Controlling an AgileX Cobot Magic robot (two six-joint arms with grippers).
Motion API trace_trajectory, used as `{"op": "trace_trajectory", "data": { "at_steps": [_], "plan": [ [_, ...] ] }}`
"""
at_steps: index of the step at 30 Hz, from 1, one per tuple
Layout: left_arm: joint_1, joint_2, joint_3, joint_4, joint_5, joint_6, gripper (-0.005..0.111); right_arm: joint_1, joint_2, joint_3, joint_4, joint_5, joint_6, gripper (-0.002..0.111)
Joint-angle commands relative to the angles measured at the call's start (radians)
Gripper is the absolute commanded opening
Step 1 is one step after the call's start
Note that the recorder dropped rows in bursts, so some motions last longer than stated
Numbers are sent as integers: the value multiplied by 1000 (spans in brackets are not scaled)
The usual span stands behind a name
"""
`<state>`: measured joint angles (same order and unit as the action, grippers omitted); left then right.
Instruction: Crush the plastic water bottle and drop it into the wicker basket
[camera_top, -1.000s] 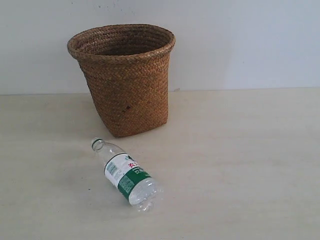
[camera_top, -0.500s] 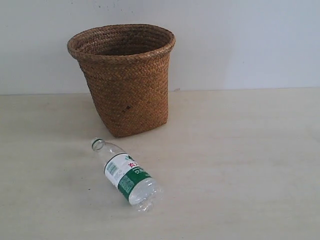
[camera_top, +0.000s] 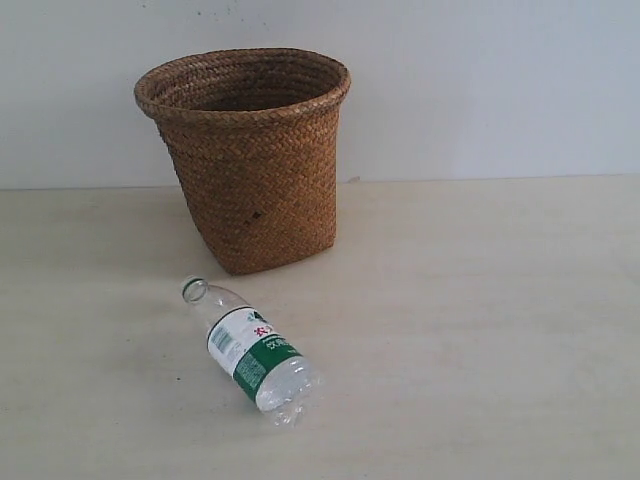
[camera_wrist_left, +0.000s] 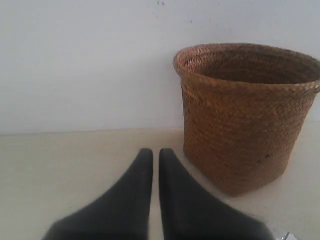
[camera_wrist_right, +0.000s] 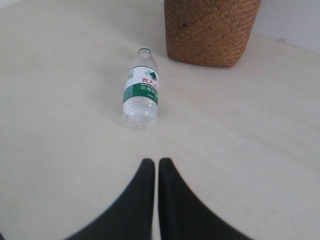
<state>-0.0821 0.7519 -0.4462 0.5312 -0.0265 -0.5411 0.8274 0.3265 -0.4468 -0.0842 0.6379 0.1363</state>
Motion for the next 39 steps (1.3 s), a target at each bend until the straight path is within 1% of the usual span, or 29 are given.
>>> {"op": "trace_trajectory", "data": {
  "at_steps": [1, 5, 9, 14, 19, 22, 24, 26, 28, 30, 34, 36, 37, 39],
  "plan": [
    [-1, 182, -50, 3, -73, -24, 4, 1, -3, 5, 2, -15, -3, 0],
    [-1, 261, -52, 3, -230, -27, 4, 1, -3, 5, 2, -15, -3, 0],
    [-1, 271, -52, 1, -318, -36, 4, 1, -3, 5, 2, -15, -3, 0],
    [-1, 271, -54, 1, -378, -38, 4, 1, -3, 5, 2, -15, -3, 0],
    [-1, 254, -54, 1, -389, -38, 4, 1, -3, 5, 2, -15, -3, 0],
    [-1, 254, -56, 1, -437, -38, 4, 1, -3, 5, 2, -15, -3, 0],
    [-1, 254, -61, 33, -445, -36, 4, 1, -3, 5, 2, -15, -3, 0],
    [-1, 254, -94, 203, -377, -36, 4, 1, -3, 5, 2, -15, -3, 0],
    [-1, 254, -136, 407, -326, -90, 4, 1, -3, 5, 2, -15, -3, 0],
    [-1, 260, -187, 614, -291, -209, 4, 1, -3, 5, 2, -15, -3, 0],
    [-1, 305, -297, 926, -279, -504, 4, 1, -3, 5, 2, -15, -3, 0],
    [-1, 346, -352, 1163, -309, -665, 4, 1, -3, 5, 2, -15, -3, 0],
    [-1, 363, -376, 1213, -342, -712, 4, 1, -3, 5, 2, -15, -3, 0],
    [1, 406, -401, 1213, -407, -669, 4, 1, -3, 5, 2, -15, -3, 0]
  ]
}}
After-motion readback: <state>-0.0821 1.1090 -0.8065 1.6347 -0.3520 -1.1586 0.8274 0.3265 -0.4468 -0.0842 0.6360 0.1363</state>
